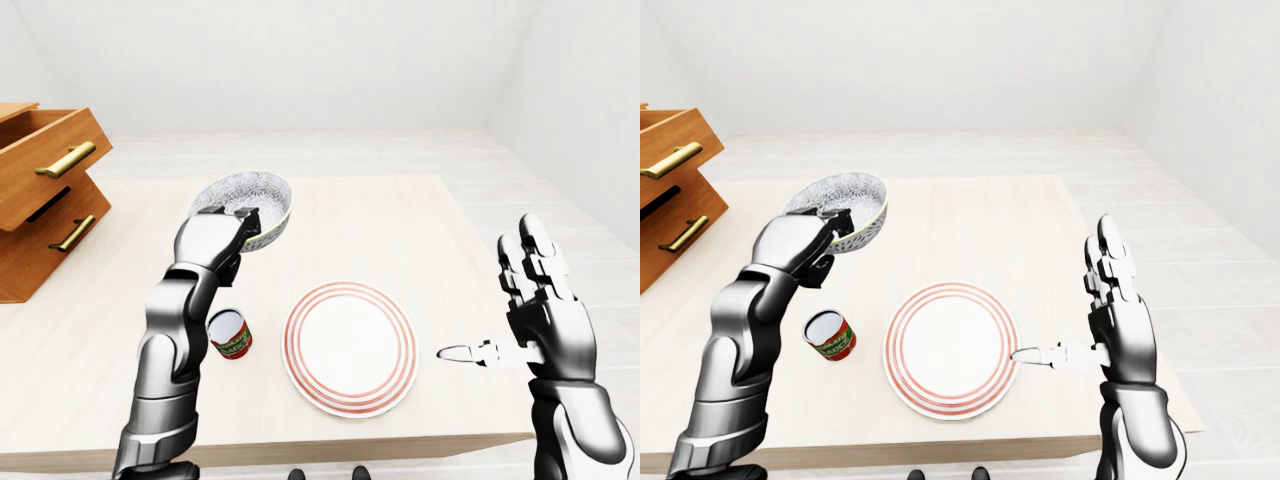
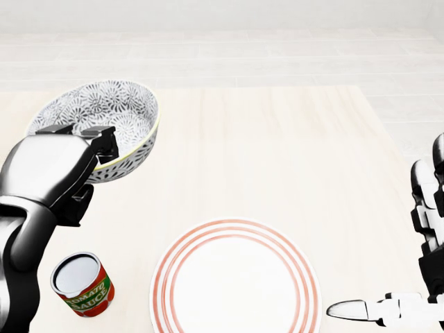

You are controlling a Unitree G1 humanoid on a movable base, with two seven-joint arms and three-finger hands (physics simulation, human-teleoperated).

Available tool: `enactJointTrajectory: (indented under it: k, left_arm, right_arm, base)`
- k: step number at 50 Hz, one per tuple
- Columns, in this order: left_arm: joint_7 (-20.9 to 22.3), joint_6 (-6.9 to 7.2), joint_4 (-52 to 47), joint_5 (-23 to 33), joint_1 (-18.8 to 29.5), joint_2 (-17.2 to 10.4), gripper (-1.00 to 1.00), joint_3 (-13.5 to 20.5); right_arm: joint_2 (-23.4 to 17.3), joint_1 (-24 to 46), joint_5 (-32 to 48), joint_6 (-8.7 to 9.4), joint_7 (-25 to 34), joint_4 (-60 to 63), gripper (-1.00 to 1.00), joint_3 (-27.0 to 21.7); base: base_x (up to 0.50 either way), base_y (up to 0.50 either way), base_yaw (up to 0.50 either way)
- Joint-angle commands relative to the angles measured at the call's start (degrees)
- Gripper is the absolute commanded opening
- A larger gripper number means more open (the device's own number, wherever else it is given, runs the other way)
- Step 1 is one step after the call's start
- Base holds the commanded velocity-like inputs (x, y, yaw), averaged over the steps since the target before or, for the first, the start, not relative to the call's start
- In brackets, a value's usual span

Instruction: Put the bowl on the plate.

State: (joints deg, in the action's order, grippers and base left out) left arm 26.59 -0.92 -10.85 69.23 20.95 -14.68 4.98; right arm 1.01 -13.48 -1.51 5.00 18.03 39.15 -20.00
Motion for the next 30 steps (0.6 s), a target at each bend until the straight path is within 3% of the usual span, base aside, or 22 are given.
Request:
enactJointTrajectory:
  k: [1,13,30]
  left_arm:
    - [0.99,-0.49,-5.03,2.14,-0.81,3.92,-1.0,-2.28]
    - [1.04,-1.69,-7.15,4.12,-2.74,6.21,-1.0,-4.49]
    - [2.89,-2.89,-14.39,6.62,-7.73,12.02,-1.0,-10.33]
  right_arm:
    - [0.58,-0.98,-0.41,0.0,1.11,0.24,1.0,-0.48]
    - [1.08,-1.67,-0.43,0.0,1.69,0.86,1.0,-0.81]
    - [1.4,-1.93,-0.64,0.0,2.49,1.51,1.0,-1.7]
  base:
    - [0.0,0.0,0.0]
    - [0.0,0.0,0.0]
    - [0.0,0.0,0.0]
